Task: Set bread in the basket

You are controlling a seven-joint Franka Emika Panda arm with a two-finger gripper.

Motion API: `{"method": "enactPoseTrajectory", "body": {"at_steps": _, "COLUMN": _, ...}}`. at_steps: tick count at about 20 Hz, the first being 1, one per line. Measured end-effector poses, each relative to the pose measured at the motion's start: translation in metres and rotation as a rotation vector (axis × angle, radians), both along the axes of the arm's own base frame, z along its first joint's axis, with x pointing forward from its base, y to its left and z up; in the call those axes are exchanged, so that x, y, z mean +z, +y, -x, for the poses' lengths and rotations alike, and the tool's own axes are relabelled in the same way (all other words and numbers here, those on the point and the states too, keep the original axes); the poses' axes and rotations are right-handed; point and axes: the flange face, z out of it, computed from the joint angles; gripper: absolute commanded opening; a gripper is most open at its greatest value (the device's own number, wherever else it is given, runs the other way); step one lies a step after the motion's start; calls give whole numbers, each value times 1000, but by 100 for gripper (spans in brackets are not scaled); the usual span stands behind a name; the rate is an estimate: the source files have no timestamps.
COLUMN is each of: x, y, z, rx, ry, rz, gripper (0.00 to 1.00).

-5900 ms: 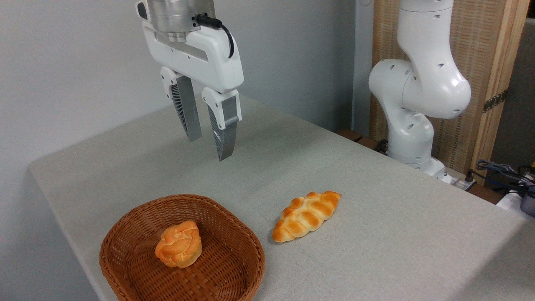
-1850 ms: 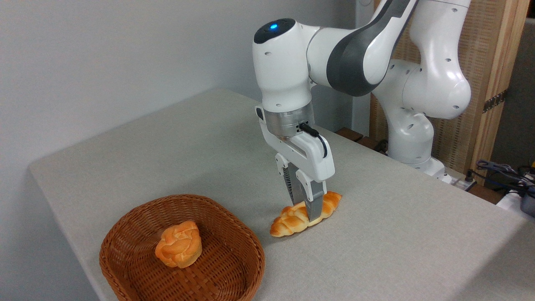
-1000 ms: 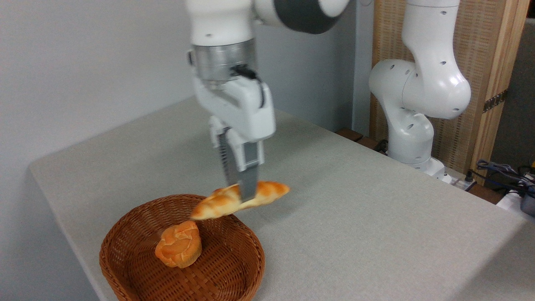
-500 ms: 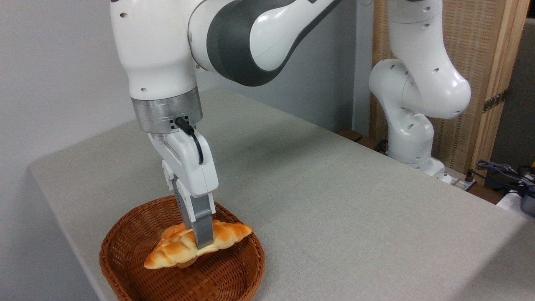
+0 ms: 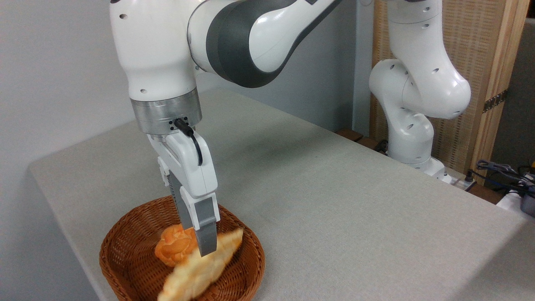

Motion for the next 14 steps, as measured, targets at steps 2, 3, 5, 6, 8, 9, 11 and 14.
{"method": "enactPoseTrajectory", "body": {"at_steps": 2, "x": 0, "y": 0, "z": 0, "rx": 0, "ry": 0, "rz": 1, "gripper": 100}}
{"method": "enactPoseTrajectory", "body": {"at_steps": 3, "x": 1, "y": 0, "z": 0, "rx": 0, "ry": -2, "rz": 1, "gripper": 100}}
{"method": "enactPoseTrajectory", "body": {"at_steps": 5, "x": 7, "y": 0, "z": -2, "rx": 5, "ry": -15, "rz": 13, "gripper": 100}}
{"method": "enactPoseTrajectory", "body": {"at_steps": 6, "x": 12, "y": 0, "z": -3, "rx": 11, "ry": -26, "rz": 27, "gripper": 100}}
{"method": "enactPoseTrajectory", "body": {"at_steps": 8, "x": 22, "y": 5, "z": -3, "rx": 40, "ry": -38, "rz": 53, "gripper": 100}}
{"method": "enactPoseTrajectory", "body": {"at_steps": 9, "x": 28, "y": 11, "z": -1, "rx": 73, "ry": -38, "rz": 65, "gripper": 100}}
{"method": "enactPoseTrajectory", "body": {"at_steps": 11, "x": 45, "y": 22, "z": 6, "rx": 157, "ry": -24, "rz": 97, "gripper": 100}}
{"method": "enactPoseTrajectory", "body": {"at_steps": 14, "x": 88, "y": 23, "z": 24, "rx": 203, "ry": -43, "rz": 113, "gripper": 100}}
